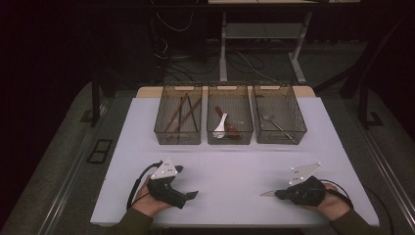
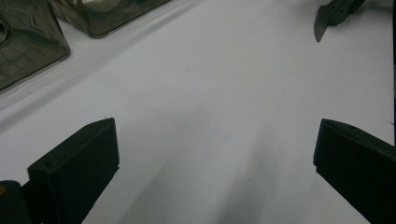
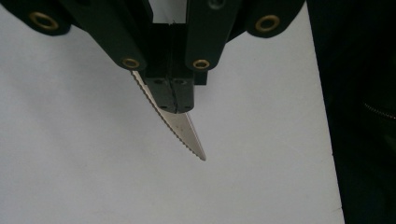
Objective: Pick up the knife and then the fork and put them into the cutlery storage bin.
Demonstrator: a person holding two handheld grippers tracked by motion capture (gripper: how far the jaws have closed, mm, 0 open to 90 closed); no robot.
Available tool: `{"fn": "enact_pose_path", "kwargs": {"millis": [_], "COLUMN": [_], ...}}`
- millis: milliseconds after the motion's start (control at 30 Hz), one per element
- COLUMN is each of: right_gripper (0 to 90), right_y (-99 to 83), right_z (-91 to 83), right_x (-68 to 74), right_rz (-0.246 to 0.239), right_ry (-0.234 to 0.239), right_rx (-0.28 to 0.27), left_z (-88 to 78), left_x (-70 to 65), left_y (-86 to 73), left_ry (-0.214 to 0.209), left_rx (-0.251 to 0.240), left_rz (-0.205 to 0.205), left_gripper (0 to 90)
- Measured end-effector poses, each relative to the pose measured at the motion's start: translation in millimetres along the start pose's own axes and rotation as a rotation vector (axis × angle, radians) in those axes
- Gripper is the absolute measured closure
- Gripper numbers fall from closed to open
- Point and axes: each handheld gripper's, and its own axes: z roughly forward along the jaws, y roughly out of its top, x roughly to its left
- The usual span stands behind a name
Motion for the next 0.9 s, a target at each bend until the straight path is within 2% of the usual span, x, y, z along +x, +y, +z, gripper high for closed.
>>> {"fn": "enact_pose_path", "kwargs": {"millis": [300,367,533,633,900], "right_gripper": [89.7,89.7,89.8,89.8,89.8], "right_y": [2.0,2.8,5.3,6.3,11.3], "right_z": [2.3,2.9,5.4,6.1,9.4], "right_x": [0.0,0.3,-2.9,-3.1,-9.2], "right_rz": [-0.047,-0.035,-0.049,-0.039,-0.038], "right_ry": [-0.023,-0.02,-0.037,-0.043,-0.088], "right_rx": [0.005,-0.001,-0.007,-0.008,-0.008], "left_z": [0.5,0.5,0.6,0.9,1.2], "left_x": [0.0,0.0,-0.1,-0.2,-0.5], "left_y": [0.1,0.2,0.2,0.2,0.3], "left_ry": [0.0,0.0,0.0,-0.001,-0.001], "left_rx": [0.002,0.003,0.004,0.004,0.006], "left_rz": [0.004,0.004,0.006,0.005,0.005], "left_gripper": [0.0,0.0,0.0,0.0,0.0]}}
